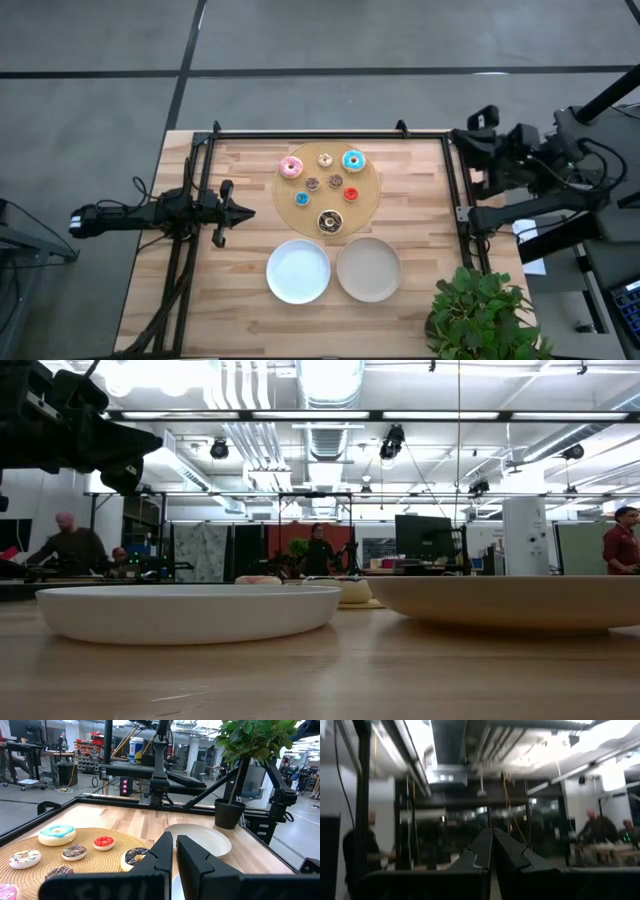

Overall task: Pick & Place donuts
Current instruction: Put the big blue donut on the brown plate

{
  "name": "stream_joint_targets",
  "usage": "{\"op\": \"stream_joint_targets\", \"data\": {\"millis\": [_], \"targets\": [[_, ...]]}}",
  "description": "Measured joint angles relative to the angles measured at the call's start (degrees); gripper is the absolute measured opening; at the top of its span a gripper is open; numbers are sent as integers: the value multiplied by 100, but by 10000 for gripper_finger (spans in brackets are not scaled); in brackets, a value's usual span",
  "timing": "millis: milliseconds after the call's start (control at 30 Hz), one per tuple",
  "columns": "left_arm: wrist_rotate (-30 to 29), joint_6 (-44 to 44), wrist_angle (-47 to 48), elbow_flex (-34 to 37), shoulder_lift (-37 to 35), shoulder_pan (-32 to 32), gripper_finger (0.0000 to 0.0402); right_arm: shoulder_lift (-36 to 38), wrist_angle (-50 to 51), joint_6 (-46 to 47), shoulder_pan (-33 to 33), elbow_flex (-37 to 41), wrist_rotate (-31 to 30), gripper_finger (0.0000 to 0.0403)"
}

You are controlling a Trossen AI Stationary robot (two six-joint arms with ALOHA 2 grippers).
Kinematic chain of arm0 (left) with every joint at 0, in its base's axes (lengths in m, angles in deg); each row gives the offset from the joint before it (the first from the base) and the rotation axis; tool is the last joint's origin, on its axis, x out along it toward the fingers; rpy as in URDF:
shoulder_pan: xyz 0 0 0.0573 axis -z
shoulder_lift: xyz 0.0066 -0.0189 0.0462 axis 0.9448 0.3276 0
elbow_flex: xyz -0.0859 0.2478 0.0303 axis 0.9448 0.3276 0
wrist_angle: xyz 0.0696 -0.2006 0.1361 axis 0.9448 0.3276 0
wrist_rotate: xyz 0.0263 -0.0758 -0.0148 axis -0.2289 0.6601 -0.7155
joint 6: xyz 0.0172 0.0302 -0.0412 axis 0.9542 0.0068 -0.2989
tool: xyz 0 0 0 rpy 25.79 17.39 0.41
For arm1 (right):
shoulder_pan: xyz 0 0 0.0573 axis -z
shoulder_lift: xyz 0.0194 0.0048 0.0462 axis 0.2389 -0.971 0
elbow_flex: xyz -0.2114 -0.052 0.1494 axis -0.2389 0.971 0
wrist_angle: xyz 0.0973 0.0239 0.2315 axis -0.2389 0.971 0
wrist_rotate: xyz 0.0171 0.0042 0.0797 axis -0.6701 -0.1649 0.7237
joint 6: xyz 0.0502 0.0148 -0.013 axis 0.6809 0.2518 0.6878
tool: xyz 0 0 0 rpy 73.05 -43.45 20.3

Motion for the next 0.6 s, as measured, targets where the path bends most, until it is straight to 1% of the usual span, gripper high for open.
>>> {"op": "stream_joint_targets", "data": {"millis": [300, 433, 600], "targets": [[0, 0, -2, -1, 0, 0, 0, -924, 1760, -42, 0, -1138, 0, 9], [0, 0, -2, -1, 0, -1, 0, -1302, 2247, -56, 0, -1467, 0, 9], [0, 0, -2, 0, 0, 0, 0, -1705, 2531, -298, 1, -1723, -20, 9]]}}
